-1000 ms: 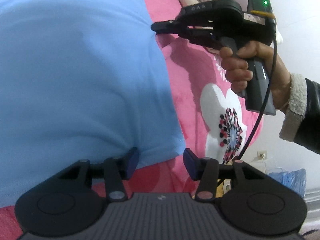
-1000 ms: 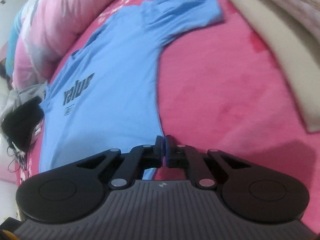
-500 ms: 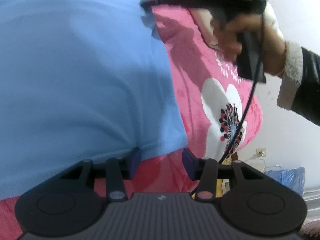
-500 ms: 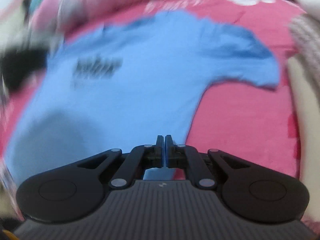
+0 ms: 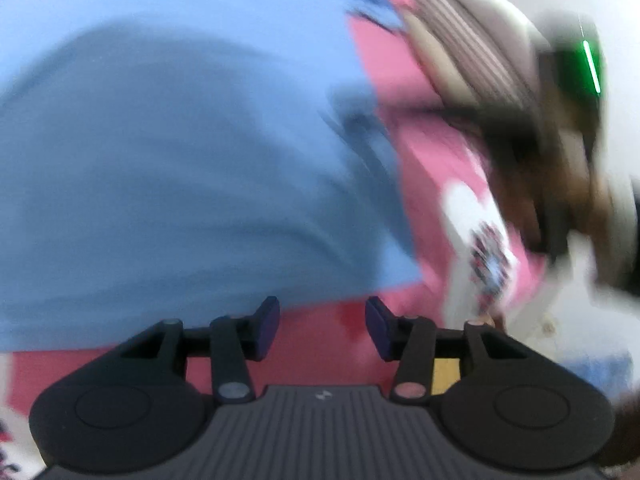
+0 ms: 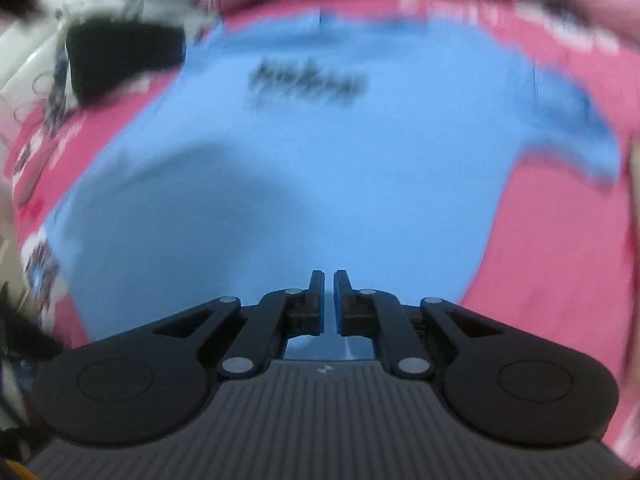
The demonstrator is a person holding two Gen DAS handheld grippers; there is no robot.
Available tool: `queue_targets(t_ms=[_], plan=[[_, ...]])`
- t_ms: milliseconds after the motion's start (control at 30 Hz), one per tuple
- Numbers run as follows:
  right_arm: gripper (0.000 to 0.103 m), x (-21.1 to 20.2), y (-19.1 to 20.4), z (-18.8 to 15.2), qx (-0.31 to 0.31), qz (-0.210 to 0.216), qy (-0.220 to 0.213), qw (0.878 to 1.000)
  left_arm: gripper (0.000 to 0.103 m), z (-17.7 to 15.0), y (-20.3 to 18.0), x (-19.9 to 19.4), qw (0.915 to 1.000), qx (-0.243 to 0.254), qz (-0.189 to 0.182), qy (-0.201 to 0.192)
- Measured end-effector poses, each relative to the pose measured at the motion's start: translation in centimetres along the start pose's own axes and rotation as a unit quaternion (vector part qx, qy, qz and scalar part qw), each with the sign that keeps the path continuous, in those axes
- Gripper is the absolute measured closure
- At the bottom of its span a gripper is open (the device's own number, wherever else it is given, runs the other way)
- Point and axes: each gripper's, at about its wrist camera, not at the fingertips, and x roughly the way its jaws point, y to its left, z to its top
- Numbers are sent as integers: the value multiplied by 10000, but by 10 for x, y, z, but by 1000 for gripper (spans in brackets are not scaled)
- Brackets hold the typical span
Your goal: Fold clothes
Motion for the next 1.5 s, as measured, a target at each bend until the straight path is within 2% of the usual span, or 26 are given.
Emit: queue_targets(t_ms=[33,100,133,233,300,400,433,533,567,667,700,733,767,800,833,867,900,933,1033,1133,1233,1267,1300,1367,1500], plan=[[99,-3,1,-27,132,-129,98,9998,53,0,8,-1,9999,-131,66,-7],[99,-24,3,-76,475,-304,-23,9984,53,-1,23,-2,9993,-307,214,17],[98,-32,4,-94,599,-411,140,9973,54,-3,25,-2,9991,-313,258,73],[98,-55,1,-112,852,-597,618,9927,54,-4,27,-13,9989,-220,379,135],[96,-62,-1,-97,931,-641,809,9903,54,-2,26,-26,9988,-118,462,131],[95,-67,7,-53,643,-375,52,9972,51,10,28,-30,9974,109,708,-69],[95,-63,11,-38,517,-274,-171,9981,47,16,29,-29,9963,199,814,-174],[95,-27,25,0,120,-36,-523,9986,45,33,33,-25,9913,469,1130,-488],[95,-14,28,5,59,-2,-499,9987,45,39,35,-24,9890,558,1235,-592],[94,10,37,-15,131,0,-35,9999,46,22,45,5,9880,556,1399,-355],[95,8,41,-28,182,-29,37,9998,45,12,43,3,9863,721,1417,-437],[95,-3,47,-46,243,-88,-46,9997,42,1,41,0,9852,840,1449,-350],[95,-11,52,-61,282,-126,81,9995,40,-7,40,-3,9858,855,1422,-239],[95,-17,56,-72,290,-134,492,9983,41,-16,40,-7,9865,859,1387,-129],[95,-22,58,-76,318,-134,764,9965,44,-19,40,-11,9878,833,1316,-9],[95,-28,59,-71,373,-122,849,9956,48,-19,40,-18,9896,788,1201,52],[94,-34,59,-67,429,-111,934,9946,50,-16,41,-27,9909,770,1100,-35],[94,-38,59,-57,465,-114,874,9950,50,-11,42,-37,9911,823,1029,-212],[94,-30,59,-1,423,-127,128,9989,46,20,46,-51,9843,1191,1087,-721],[94,16,67,61,219,-23,-497,9985,46,64,70,-39,9704,1439,1488,-1245],[94,77,79,118,98,31,-694,9975,48,98,95,-25,9550,1396,1980,-1712],[94,91,84,122,98,30,-692,9975,49,101,104,-18,9529,1316,2143,-1695],[93,98,93,113,73,-19,-699,9975,49,98,113,-13,9559,1226,2194,-1517],[93,104,108,93,46,-102,-681,9976,45,81,117,-13,9565,1349,2099,-1515],[93,68,129,26,166,-163,-340,9991,37,32,123,-30,9539,1956,2028,-1039]])
